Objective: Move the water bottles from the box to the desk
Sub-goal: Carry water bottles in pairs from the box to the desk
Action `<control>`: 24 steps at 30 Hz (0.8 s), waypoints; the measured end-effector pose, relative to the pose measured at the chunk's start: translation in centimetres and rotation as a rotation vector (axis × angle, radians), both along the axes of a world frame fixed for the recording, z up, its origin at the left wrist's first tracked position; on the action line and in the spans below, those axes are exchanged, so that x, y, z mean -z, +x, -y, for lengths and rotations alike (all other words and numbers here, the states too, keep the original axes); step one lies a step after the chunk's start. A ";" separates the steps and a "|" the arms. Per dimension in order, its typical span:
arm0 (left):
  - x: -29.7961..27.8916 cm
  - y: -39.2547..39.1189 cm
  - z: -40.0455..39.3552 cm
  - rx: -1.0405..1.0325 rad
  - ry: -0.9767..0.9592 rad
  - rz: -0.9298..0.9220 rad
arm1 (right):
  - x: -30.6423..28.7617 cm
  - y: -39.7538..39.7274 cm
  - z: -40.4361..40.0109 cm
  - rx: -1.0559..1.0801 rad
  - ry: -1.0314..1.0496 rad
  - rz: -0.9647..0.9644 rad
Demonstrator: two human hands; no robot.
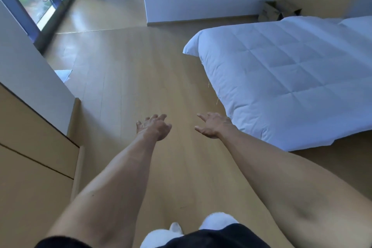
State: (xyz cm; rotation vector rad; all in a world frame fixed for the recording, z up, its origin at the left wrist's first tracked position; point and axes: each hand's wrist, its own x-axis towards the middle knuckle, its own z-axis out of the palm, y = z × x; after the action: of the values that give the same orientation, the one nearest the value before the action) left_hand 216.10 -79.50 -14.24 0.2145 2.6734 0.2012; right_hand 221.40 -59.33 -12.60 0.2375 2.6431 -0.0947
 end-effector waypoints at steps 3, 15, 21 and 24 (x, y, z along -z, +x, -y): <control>0.1 -5.2 -0.4 0.011 0.003 0.014 | 0.0 -5.2 -0.4 0.012 -0.001 0.007; 0.9 -29.9 -4.4 -0.014 -0.040 -0.022 | 2.4 -30.7 -5.1 -0.012 -0.049 -0.015; -1.1 -42.9 -7.1 -0.061 -0.037 -0.035 | 1.5 -44.0 -7.6 -0.046 -0.071 -0.013; -1.4 -47.6 -8.5 -0.057 -0.029 -0.037 | 1.1 -49.1 -8.5 -0.069 -0.085 -0.012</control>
State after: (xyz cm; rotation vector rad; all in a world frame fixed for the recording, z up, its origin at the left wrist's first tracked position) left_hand 168.48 -71.04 -12.89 0.1343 2.7191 0.1773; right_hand 172.27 -50.87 -13.75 0.1169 2.6486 -0.1860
